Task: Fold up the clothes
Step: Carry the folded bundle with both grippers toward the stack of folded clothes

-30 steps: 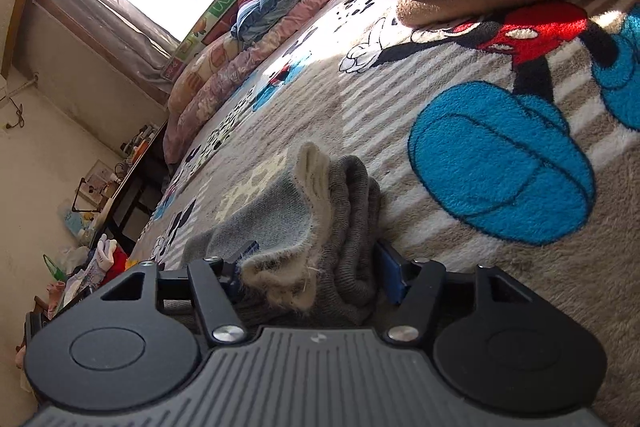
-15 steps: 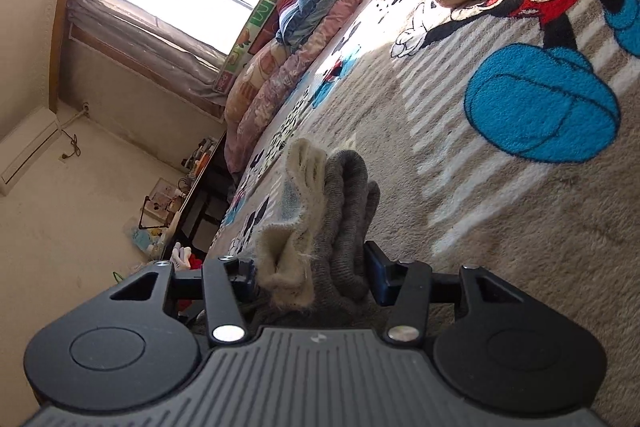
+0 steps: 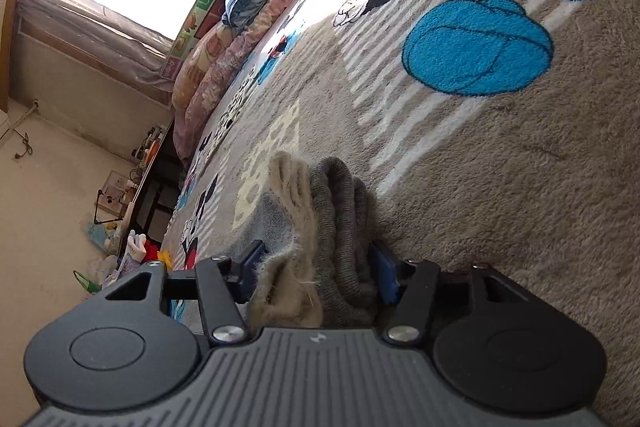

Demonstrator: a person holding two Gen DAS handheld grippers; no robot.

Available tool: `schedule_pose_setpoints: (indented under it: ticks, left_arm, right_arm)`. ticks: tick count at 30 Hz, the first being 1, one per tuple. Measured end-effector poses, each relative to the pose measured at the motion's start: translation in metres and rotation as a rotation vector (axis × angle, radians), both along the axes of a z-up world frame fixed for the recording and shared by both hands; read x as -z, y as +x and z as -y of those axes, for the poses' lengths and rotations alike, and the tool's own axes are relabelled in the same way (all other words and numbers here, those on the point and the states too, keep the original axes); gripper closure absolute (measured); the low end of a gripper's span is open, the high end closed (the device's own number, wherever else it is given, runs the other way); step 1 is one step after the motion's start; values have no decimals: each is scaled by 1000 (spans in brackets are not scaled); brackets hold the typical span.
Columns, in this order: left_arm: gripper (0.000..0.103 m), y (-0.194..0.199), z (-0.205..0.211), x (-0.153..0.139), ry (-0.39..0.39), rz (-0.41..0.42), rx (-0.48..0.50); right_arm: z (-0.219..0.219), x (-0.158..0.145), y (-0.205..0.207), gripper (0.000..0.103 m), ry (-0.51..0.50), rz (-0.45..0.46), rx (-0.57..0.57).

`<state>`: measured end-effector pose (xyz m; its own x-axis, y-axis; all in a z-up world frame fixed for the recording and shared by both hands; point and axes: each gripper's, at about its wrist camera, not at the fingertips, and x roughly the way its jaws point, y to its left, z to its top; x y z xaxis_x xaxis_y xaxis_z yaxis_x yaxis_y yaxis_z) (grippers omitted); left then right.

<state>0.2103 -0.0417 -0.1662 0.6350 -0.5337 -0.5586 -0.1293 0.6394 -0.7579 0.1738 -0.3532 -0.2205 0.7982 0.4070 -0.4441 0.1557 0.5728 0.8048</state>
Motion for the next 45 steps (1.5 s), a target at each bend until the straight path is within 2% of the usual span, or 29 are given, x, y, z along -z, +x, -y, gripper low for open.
schedule_pose_setpoints:
  ticks: [2, 4, 10, 14, 18, 21, 24, 28, 32, 36, 45]
  left_arm:
    - [64, -2, 1, 0, 2, 5, -1]
    - [68, -10, -2, -6, -23, 13, -6]
    - [70, -34, -9, -37, -58, 65, 21]
    - [70, -44, -10, -72, -71, 115, 46]
    - [70, -51, 0, -116, -94, 196, 75]
    - [71, -54, 12, -143, -115, 261, 101]
    - [71, -54, 28, -162, -119, 298, 137]
    - [71, -47, 56, -179, -103, 328, 201]
    - [71, -22, 90, -193, -98, 340, 268]
    - [71, 19, 133, -208, -109, 358, 329]
    - [71, 133, 235, -236, -187, 392, 437]
  right_arm:
    - [-2, 2, -5, 53, 5, 9, 24]
    - [-2, 1, -11, 56, 18, 8, 32]
    - [-3, -2, -48, 59, 126, 36, 75]
    - [-3, -12, -77, 59, 193, 73, 103]
    - [5, -39, -100, 65, 248, 160, 127]
    - [17, -68, -113, 66, 277, 245, 138]
    - [29, -90, -124, 66, 276, 315, 143]
    - [51, -98, -140, 66, 317, 372, 187]
    - [74, -99, -144, 66, 340, 395, 241]
    - [105, -109, -137, 67, 344, 424, 286]
    - [203, -170, -81, 66, 234, 466, 372]
